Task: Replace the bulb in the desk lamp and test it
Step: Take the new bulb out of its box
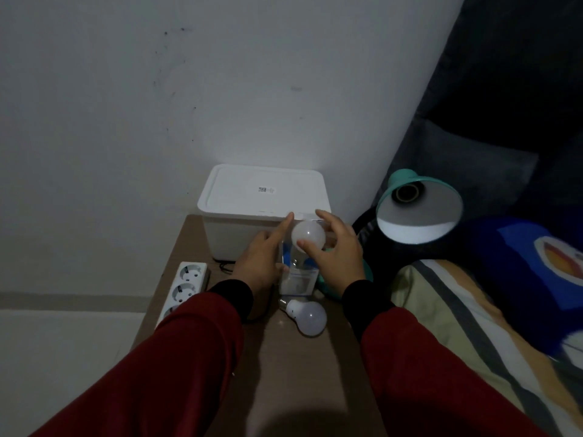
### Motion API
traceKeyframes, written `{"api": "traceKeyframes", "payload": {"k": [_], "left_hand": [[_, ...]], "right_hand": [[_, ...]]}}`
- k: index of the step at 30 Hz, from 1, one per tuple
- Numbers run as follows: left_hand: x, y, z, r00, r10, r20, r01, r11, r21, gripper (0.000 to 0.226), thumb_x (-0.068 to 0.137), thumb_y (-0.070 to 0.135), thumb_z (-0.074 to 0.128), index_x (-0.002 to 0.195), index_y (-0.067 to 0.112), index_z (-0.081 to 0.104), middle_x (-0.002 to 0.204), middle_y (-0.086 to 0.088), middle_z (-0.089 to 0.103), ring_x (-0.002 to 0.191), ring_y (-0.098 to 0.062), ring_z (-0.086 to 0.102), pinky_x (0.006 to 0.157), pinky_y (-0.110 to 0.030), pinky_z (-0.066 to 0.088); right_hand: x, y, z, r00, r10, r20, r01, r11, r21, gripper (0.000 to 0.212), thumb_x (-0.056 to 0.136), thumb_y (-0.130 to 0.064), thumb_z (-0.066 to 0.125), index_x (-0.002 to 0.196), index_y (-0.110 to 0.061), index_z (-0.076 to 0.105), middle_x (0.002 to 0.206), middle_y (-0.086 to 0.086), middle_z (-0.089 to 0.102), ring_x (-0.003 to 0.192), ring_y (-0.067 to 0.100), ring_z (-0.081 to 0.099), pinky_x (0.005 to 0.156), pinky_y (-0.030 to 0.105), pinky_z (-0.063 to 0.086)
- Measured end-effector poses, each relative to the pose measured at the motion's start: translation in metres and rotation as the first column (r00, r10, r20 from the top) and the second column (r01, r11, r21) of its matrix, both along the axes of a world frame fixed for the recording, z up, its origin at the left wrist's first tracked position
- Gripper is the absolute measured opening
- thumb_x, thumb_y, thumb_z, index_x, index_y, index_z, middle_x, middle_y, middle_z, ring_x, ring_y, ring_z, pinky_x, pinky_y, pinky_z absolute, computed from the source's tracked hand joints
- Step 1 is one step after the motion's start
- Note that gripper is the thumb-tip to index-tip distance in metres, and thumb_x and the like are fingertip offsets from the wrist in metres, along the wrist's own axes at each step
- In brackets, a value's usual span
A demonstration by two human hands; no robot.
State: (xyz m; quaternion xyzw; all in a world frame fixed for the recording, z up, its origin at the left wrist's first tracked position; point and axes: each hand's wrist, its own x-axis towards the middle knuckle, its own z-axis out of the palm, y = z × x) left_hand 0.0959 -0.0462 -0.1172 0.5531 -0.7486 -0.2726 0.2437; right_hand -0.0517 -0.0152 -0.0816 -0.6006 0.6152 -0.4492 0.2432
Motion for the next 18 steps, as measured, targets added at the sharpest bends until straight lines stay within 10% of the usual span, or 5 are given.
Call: {"api": "traceKeyframes", "payload": {"k": [7,18], "left_hand": [[-0.006,0.019,0.002,0.990,0.029,-0.136,-0.034,0.999,-0.035,0.092,0.087,0.002,0.061,0.146,0.047,0.007,0.124,-0.012,0.053,0.105,-0.024,0.057,0.098,-0.038,0.049],[-0.016,0.038,0.008,0.949,0.162,-0.269,-0.167,0.986,0.006,0.022,0.096,0.013,0.050,0.116,0.016,0.057,0.102,-0.010,0.066,0.097,-0.022,0.062,0.085,-0.037,0.054]], "right_hand": [[-0.008,0.018,0.021,0.990,-0.038,0.134,0.050,0.994,-0.093,0.041,0.094,-0.017,0.052,0.132,-0.031,0.053,0.134,0.010,0.044,0.122,0.024,0.049,0.109,0.043,0.041],[-0.014,0.032,0.016,0.930,-0.080,0.358,0.112,0.991,-0.071,0.042,0.089,-0.012,0.062,0.129,-0.018,0.051,0.121,-0.003,0.049,0.107,0.017,0.053,0.097,0.045,0.052]]}}
